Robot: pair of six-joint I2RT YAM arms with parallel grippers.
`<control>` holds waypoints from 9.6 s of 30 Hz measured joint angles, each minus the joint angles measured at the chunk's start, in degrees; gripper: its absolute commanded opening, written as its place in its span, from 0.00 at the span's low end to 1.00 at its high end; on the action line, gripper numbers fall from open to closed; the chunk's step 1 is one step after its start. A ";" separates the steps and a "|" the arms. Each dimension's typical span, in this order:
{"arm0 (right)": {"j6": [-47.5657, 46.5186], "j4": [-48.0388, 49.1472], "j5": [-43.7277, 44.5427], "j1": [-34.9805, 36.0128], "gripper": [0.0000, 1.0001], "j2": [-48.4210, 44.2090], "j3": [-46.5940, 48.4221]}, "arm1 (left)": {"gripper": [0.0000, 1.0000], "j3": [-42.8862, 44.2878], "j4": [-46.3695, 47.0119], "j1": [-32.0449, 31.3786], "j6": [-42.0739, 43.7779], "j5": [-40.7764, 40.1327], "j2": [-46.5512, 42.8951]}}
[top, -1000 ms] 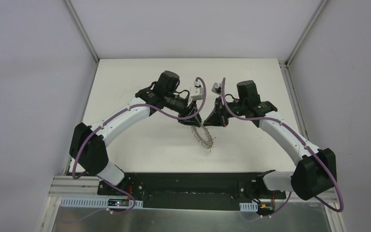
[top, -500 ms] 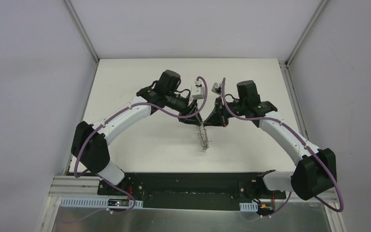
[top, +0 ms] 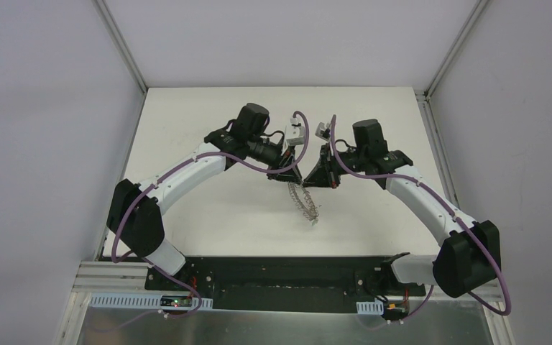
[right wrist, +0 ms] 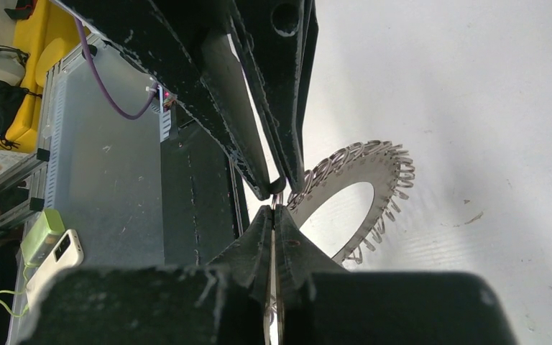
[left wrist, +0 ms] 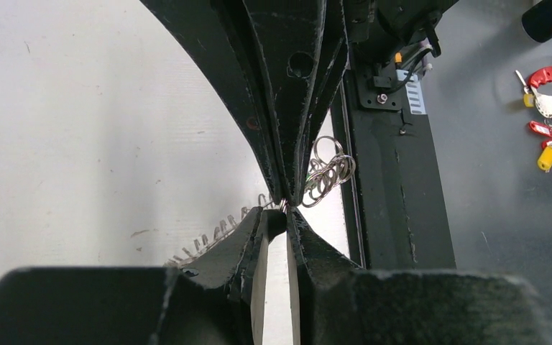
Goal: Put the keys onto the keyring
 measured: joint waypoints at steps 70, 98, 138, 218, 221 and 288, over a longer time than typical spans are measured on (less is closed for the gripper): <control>11.23 16.79 -3.52 -9.05 0.42 -6.03 -6.69 | 0.00 -13.84 45.40 3.17 -43.71 -1.55 -0.26; -3.41 4.50 4.48 -7.78 0.59 -7.45 -2.29 | 0.00 -13.84 38.34 3.87 -37.94 0.15 -2.08; 1.05 5.35 5.44 -3.80 0.45 -3.32 -2.27 | 0.00 -11.89 36.72 3.87 -38.03 -4.57 -1.73; -6.21 -6.19 12.09 0.07 0.00 -4.13 5.73 | 0.32 -8.61 33.55 3.78 -28.37 7.41 0.81; -6.56 -7.76 12.76 0.61 0.00 -2.71 6.71 | 0.33 -7.37 28.13 3.78 -23.15 7.34 0.72; -2.12 2.64 7.76 -0.04 0.08 -3.74 -3.15 | 0.00 -7.06 15.98 1.14 -15.61 -0.02 0.11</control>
